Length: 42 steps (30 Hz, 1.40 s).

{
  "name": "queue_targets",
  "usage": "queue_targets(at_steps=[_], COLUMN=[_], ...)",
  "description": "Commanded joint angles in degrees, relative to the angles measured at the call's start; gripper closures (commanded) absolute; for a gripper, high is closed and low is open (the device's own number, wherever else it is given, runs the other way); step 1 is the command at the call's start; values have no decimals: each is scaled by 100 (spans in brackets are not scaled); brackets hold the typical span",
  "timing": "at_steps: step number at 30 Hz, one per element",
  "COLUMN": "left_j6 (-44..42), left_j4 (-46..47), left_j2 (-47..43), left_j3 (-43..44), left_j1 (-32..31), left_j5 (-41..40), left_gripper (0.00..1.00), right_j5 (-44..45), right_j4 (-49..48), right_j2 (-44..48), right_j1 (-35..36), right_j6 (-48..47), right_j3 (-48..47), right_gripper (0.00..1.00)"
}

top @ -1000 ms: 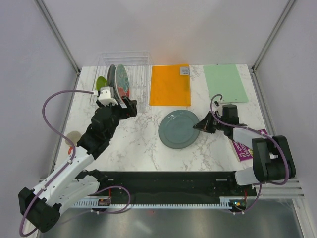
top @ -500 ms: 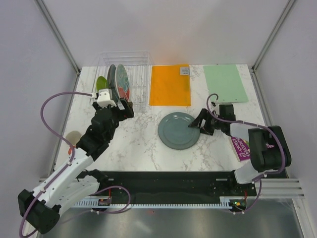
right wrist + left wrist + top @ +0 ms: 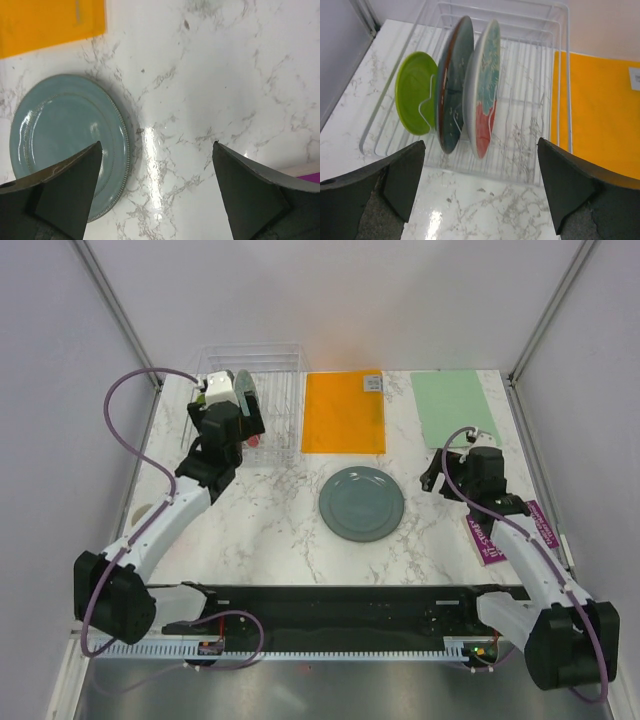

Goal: Unload the plates from the dish rack

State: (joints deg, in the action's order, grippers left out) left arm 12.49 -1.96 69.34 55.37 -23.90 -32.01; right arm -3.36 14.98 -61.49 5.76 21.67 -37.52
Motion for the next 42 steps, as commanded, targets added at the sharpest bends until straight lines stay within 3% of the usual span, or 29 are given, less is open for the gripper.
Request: queue_targets(at_steps=[1, 5, 12, 30, 36, 39, 42], left_j6=[-352, -580, -713, -950, -871, -845, -845], left_j4=[362, 442, 20, -253, -332, -393, -463], left_j2=[650, 1527, 2557, 3489, 3683, 3753, 3797], left_j3=[920, 1563, 2732, 3164, 3190, 3164, 3181], left_j1=[482, 553, 553, 562, 562, 553, 562], left_j5=[36, 545, 749, -508, -727, -877, -956], left_gripper=[0, 1, 6, 10, 25, 41, 65], right_j5=[345, 353, 177, 98, 81, 81, 72], right_j4=[207, 198, 40, 5, 5, 5, 5], right_j2=[550, 516, 33, -38, -56, -64, -82], right_j1=[-5, -5, 4, 4, -5, -5, -5], right_j6=[-172, -163, -207, -207, -207, -207, -216], right_j3=[-71, -107, -151, -98, -89, -80, -89], right_gripper=[2, 2, 2, 4, 8, 10, 11])
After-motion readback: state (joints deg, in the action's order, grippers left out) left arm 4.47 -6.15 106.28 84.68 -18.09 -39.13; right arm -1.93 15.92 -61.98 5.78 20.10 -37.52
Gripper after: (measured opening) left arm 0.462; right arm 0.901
